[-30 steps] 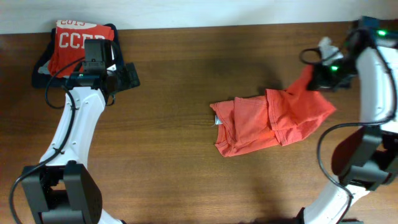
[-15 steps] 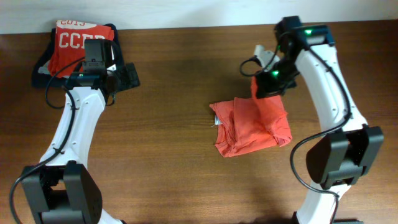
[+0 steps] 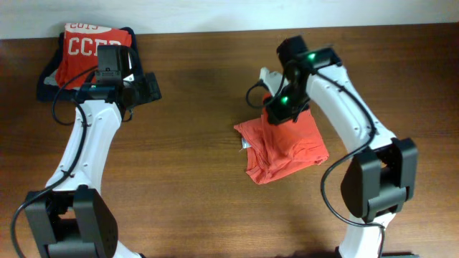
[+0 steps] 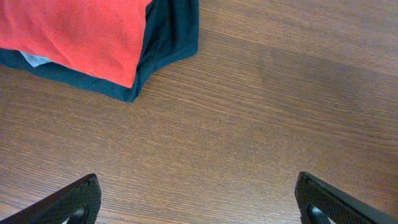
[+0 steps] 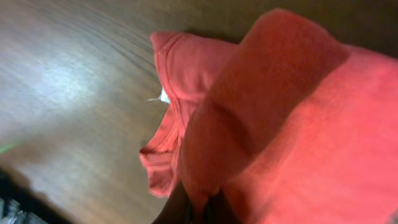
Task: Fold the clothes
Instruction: 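Fold the lifted part back leftward onto the bundle with the right gripper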
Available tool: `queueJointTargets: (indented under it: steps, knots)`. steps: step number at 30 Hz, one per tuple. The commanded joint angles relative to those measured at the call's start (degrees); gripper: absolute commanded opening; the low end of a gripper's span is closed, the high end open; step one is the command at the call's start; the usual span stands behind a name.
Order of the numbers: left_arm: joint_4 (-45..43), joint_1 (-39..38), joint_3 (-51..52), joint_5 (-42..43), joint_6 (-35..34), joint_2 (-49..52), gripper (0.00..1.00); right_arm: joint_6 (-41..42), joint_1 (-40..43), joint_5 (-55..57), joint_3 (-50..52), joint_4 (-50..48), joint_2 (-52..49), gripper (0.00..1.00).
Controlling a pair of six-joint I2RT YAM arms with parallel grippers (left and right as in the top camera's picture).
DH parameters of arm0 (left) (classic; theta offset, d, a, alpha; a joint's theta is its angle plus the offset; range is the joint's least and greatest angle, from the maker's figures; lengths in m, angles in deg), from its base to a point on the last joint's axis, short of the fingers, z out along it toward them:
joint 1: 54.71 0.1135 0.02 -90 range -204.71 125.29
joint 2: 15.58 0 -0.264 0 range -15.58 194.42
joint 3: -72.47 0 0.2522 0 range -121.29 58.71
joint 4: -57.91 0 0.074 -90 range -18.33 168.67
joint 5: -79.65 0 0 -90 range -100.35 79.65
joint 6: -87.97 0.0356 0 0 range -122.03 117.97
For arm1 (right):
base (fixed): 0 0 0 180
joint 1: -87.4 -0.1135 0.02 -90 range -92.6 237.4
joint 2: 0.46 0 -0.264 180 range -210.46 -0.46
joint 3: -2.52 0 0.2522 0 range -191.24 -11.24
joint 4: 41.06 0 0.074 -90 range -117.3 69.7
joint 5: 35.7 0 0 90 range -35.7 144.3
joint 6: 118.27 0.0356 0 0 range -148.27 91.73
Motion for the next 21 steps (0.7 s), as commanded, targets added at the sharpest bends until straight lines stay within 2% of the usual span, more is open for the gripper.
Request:
queueJointTargets:
  steps: [1,9,12,17,21]
  knots:
    - [0.02,0.09,-0.57,-0.46,-0.57,0.28,0.99,0.11,-2.01,-0.46,4.46,-2.67,-0.20,0.04]
    - [0.02,0.09,-0.57,-0.46,-0.57,0.28,0.99,3.26,-5.92,-0.42,12.11,-10.45,-0.22,0.06]
    - [0.04,0.09,-0.57,-0.46,-0.57,0.28,0.99,8.22,-6.84,-0.37,13.46,-13.55,-0.20,0.11]
    - [0.02,0.09,-0.57,-0.46,-0.57,0.28,0.99,16.57,-6.82,-0.35,13.84,-17.03,-0.22,0.11]
    - [0.02,0.09,-0.57,-0.46,-0.57,0.28,0.99,19.41,-6.82,-0.35,13.84,-17.88,-0.22,0.11]
